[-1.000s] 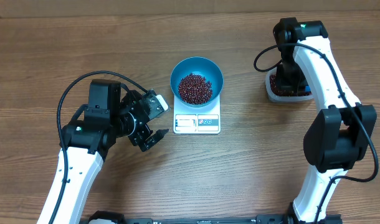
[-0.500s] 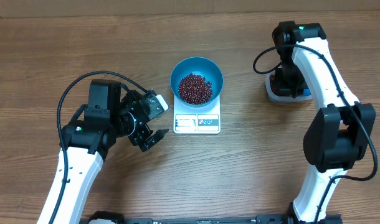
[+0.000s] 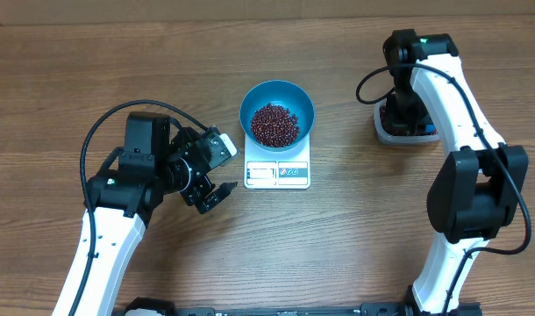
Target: Scoop item into bowl and weigh 150g on scale
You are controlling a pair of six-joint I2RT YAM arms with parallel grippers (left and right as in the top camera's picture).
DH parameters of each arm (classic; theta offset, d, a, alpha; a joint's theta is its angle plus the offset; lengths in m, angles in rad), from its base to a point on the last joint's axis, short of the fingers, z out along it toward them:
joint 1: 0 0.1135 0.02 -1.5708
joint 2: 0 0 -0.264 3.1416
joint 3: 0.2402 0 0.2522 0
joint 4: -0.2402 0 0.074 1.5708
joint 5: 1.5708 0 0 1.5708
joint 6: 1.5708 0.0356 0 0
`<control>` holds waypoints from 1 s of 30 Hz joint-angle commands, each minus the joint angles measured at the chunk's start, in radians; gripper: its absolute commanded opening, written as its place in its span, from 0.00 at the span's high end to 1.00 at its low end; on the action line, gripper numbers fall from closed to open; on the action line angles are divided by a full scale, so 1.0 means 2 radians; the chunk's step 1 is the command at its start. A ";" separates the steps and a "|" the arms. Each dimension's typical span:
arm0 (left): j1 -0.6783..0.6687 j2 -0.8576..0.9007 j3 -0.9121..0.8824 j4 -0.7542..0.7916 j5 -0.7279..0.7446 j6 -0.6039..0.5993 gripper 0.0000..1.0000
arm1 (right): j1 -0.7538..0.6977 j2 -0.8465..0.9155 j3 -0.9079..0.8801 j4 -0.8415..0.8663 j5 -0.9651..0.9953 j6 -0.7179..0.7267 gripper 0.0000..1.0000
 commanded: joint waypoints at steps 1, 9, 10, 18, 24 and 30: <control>0.002 0.003 -0.003 0.000 0.001 0.010 0.01 | -0.001 0.002 -0.015 0.002 0.000 0.000 0.96; 0.002 0.003 -0.003 0.000 0.001 0.010 0.00 | -0.001 0.002 -0.023 0.007 -0.001 0.000 0.96; 0.002 0.003 -0.003 0.000 0.001 0.010 0.01 | -0.001 0.002 -0.023 0.009 -0.001 0.000 0.96; 0.002 0.003 -0.003 0.000 0.001 0.010 0.00 | 0.001 0.002 -0.023 0.019 -0.013 -0.001 0.96; 0.002 0.003 -0.003 0.000 0.001 0.010 0.01 | 0.014 0.002 -0.023 0.026 -0.028 -0.002 0.96; 0.002 0.003 -0.003 0.000 0.001 0.010 0.00 | 0.028 0.002 -0.023 0.028 -0.029 -0.002 0.96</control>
